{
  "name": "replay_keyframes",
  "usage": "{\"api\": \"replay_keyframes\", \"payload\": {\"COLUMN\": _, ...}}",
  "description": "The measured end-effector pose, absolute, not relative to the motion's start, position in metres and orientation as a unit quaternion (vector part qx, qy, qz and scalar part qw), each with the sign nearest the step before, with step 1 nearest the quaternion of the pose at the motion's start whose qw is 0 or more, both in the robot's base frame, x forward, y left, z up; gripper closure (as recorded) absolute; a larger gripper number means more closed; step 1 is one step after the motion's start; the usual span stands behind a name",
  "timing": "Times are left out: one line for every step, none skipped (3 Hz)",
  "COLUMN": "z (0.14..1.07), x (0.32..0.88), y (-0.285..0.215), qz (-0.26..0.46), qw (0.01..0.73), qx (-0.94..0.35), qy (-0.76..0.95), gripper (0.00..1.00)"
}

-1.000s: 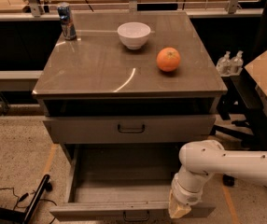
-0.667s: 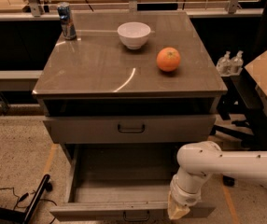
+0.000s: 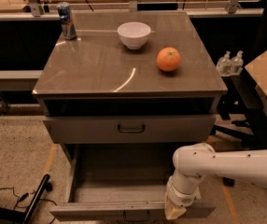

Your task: Close middle drawer

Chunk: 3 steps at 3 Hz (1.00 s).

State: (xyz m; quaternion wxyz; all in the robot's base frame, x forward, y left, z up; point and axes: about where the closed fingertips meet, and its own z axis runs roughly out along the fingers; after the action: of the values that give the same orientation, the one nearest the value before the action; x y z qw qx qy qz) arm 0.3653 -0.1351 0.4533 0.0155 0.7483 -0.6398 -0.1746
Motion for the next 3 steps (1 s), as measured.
{"api": "replay_keyframes", "payload": {"z": 0.447, "x": 0.375, "y": -0.136, "qz": -0.171, "qw": 0.01, "qx": 0.748, "qy": -0.642, "gripper": 1.0}}
{"api": "replay_keyframes", "payload": {"z": 0.446, "x": 0.379, "y": -0.136, "qz": -0.17, "qw": 0.006, "qx": 0.747, "qy": -0.643, "gripper": 1.0}}
{"api": "replay_keyframes", "payload": {"z": 0.448, "x": 0.399, "y": -0.137, "qz": -0.165, "qw": -0.019, "qx": 0.741, "qy": -0.651, "gripper": 1.0}}
